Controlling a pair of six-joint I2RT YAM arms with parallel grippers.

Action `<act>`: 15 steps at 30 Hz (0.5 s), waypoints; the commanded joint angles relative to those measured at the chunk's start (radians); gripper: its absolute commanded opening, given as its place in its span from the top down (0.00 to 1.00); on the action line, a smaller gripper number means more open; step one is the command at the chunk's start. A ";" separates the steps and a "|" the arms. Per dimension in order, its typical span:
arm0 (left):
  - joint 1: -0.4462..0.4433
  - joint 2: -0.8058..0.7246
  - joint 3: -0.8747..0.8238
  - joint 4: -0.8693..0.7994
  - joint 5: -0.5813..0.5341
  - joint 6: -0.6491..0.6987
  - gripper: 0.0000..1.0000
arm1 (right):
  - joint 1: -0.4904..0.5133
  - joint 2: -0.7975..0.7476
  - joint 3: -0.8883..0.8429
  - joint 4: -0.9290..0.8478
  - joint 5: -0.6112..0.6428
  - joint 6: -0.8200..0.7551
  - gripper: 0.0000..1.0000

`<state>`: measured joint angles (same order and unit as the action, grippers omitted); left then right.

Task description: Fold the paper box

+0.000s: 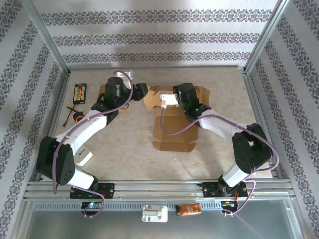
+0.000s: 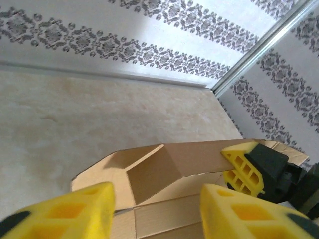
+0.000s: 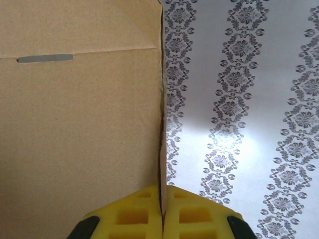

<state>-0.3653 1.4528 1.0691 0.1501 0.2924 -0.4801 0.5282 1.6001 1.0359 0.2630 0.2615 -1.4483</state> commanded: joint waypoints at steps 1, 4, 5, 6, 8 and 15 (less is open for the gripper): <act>-0.008 0.005 -0.108 -0.088 0.140 0.000 0.59 | 0.000 -0.021 -0.021 0.068 0.032 -0.044 1.00; -0.075 0.021 -0.176 -0.063 0.129 -0.056 0.62 | -0.005 -0.012 -0.022 0.074 0.036 -0.041 1.00; -0.096 0.042 -0.195 -0.043 0.108 -0.074 0.62 | -0.005 -0.009 -0.023 0.076 0.038 -0.036 1.00; -0.104 0.070 -0.208 -0.021 0.101 -0.095 0.62 | -0.005 -0.008 -0.022 0.076 0.036 -0.030 1.00; -0.105 0.139 -0.224 0.058 0.106 -0.130 0.62 | -0.005 -0.006 -0.023 0.074 0.033 -0.020 1.00; -0.110 0.380 -0.104 0.183 0.188 -0.096 0.60 | -0.004 -0.008 -0.035 0.070 0.030 -0.009 1.00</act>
<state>-0.4721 1.7927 0.8997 0.2230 0.4416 -0.5735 0.5274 1.5997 1.0153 0.3023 0.2760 -1.4708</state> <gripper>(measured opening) 0.400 0.046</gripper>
